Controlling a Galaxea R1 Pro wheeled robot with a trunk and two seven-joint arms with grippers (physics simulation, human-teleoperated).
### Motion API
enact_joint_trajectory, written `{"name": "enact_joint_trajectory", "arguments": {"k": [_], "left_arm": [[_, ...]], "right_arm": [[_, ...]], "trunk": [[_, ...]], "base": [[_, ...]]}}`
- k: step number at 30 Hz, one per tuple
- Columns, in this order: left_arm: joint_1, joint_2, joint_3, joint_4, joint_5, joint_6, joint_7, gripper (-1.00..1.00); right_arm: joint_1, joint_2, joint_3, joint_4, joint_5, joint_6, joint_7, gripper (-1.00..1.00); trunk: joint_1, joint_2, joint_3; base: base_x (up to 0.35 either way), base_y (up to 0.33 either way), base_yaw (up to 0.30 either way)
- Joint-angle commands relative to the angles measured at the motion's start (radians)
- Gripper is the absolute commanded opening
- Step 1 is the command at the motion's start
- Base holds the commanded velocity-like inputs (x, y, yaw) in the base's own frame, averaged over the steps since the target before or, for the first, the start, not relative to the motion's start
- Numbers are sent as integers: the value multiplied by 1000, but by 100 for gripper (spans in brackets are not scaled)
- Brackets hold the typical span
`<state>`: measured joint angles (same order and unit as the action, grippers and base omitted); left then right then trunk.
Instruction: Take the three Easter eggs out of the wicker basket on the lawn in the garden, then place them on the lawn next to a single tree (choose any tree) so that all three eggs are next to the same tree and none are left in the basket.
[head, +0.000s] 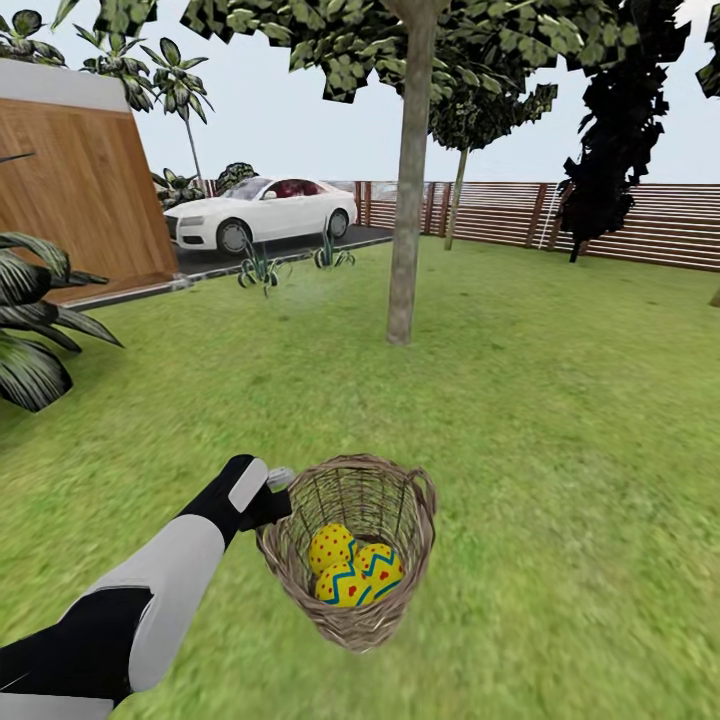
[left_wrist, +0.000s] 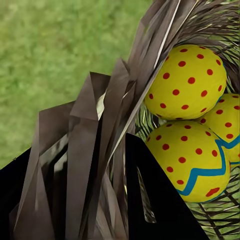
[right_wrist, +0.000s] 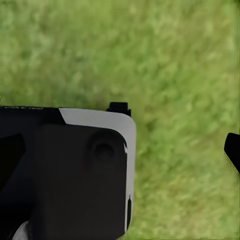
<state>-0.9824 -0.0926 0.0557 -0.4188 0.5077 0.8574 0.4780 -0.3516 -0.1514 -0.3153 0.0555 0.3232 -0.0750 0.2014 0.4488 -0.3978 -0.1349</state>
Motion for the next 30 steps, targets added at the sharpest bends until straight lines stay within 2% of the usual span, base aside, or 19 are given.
{"name": "enact_joint_trajectory", "arguments": {"k": [1,30], "left_arm": [[-1,-1,7,-1,18,-1,8,-100],[-1,-1,7,-1,18,-1,8,-100]], "right_arm": [[-1,-1,-8,4,8,-7,1,100],[-2,-1,-8,4,8,-7,1,100]], "trunk": [[1,-2,-2],[1,-2,-2]], "base": [[339,0,0],[339,0,0]]}}
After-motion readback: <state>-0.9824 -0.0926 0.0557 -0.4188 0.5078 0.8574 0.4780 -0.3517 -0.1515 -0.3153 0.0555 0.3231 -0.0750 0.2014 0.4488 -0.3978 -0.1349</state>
